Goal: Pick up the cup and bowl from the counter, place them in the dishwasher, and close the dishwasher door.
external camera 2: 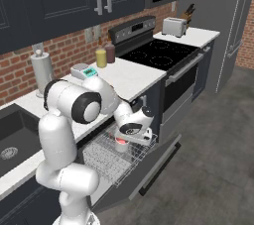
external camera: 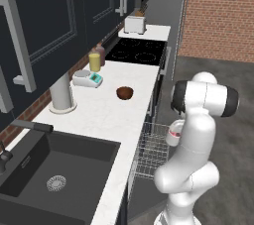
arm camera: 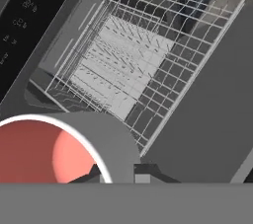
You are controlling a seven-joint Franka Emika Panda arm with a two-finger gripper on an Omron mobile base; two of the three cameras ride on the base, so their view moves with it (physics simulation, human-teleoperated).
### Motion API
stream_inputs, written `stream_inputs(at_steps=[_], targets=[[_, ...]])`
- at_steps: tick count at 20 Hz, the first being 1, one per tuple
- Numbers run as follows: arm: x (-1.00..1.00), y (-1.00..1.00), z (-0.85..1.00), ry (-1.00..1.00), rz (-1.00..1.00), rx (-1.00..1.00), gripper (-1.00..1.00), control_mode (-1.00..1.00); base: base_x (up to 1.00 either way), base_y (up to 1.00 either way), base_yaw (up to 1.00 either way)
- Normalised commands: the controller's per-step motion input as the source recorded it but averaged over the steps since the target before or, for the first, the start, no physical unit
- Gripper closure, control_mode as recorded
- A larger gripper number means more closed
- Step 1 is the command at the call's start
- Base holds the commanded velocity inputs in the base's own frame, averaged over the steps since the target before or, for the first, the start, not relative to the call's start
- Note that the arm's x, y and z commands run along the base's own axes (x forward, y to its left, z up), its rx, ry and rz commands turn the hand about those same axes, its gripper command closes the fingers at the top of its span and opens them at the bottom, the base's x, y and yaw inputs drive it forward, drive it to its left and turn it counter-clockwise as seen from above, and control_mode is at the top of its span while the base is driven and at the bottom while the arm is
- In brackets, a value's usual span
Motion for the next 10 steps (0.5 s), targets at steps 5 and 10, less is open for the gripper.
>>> stream_inputs(at_steps=[5, 10], targets=[[0.51, 0.02, -0.45, -0.10, 0.08, 0.00, 1.00, -1.00, 0.00, 0.00, 0.00], [0.47, 0.02, -0.52, -0.08, 0.07, 0.00, 1.00, -1.00, 0.00, 0.00, 0.00]])
